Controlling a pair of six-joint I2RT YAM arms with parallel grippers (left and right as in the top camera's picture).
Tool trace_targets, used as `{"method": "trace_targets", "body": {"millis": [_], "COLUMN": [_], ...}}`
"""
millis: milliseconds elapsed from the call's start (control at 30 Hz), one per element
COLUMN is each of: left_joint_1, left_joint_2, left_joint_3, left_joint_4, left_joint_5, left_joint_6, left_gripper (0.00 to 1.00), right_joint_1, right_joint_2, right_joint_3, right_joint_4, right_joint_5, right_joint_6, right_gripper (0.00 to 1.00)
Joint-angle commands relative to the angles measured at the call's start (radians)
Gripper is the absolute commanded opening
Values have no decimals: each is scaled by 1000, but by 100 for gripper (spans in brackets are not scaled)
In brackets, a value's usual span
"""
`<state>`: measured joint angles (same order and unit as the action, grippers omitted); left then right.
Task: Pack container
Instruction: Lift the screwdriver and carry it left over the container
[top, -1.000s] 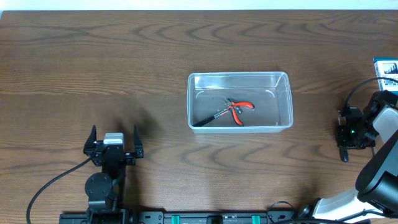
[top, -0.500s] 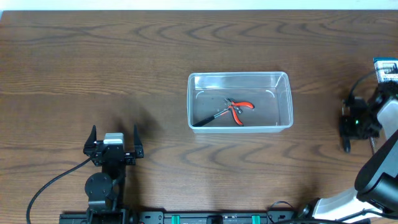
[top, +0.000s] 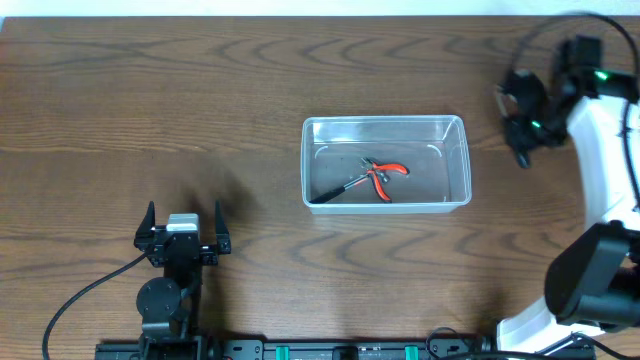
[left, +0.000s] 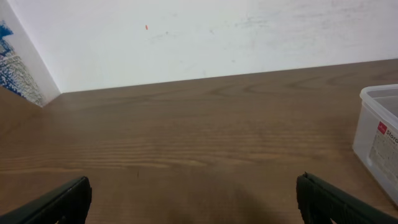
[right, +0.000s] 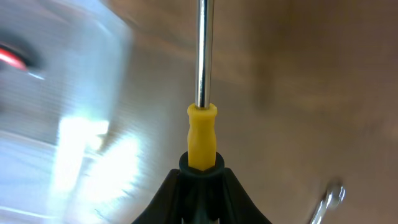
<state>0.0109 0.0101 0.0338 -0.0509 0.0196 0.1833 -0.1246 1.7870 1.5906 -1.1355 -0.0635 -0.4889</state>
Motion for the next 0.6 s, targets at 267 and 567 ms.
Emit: {"method": "trace_targets", "body": {"millis": [267, 567], "left_joint_1": [-1, -1], "left_joint_2": [-5, -5], "left_joint_3": [-30, -30], "left_joint_4": [-17, -18], "left_joint_5": [-5, -5], "left_joint_6": [-5, -5], "left_gripper": [98, 98], "right_joint_1": [320, 426], "right_joint_2": [5, 5], "right_joint_3": [71, 29], "right_joint_4": [9, 10], "right_joint_5": [86, 41], "right_joint_6": [-201, -365], "right_gripper": [10, 12]}}
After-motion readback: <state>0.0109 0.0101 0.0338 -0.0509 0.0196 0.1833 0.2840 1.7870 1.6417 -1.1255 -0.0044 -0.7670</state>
